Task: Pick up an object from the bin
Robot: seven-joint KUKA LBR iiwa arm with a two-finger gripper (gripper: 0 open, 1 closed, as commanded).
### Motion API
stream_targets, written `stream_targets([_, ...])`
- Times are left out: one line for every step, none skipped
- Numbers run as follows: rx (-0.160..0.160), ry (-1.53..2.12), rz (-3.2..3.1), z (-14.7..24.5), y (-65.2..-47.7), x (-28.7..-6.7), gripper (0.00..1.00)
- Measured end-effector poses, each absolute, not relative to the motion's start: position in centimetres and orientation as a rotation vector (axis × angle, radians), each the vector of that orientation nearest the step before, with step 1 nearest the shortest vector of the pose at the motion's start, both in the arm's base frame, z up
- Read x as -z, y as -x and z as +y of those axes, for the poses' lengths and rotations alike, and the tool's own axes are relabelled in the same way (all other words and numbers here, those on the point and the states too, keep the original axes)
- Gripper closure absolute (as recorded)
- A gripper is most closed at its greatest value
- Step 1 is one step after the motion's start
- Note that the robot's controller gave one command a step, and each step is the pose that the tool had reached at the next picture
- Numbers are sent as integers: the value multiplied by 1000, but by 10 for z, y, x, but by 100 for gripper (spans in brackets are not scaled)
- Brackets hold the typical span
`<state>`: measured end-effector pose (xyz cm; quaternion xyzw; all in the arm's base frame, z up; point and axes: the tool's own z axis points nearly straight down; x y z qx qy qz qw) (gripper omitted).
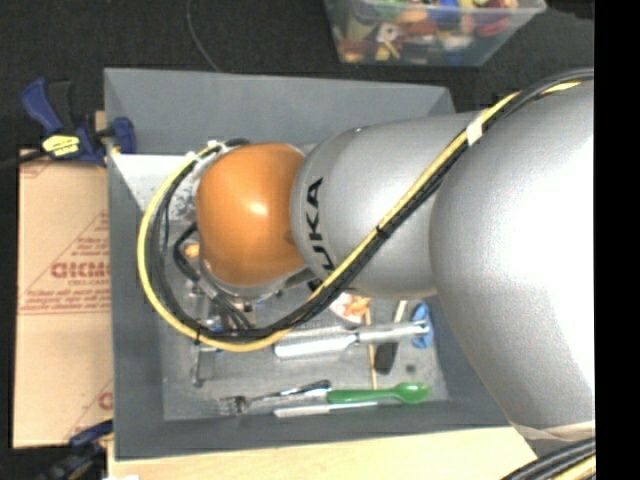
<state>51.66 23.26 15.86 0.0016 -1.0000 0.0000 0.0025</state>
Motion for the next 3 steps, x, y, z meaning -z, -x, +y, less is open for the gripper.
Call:
stream_targets([3,3,-3143,232,-519,-162,0])
stream_targets([1,-507,-3107,182,-586,-77,0])
stream_targets([6,-449,-3113,171,-586,-71,0])
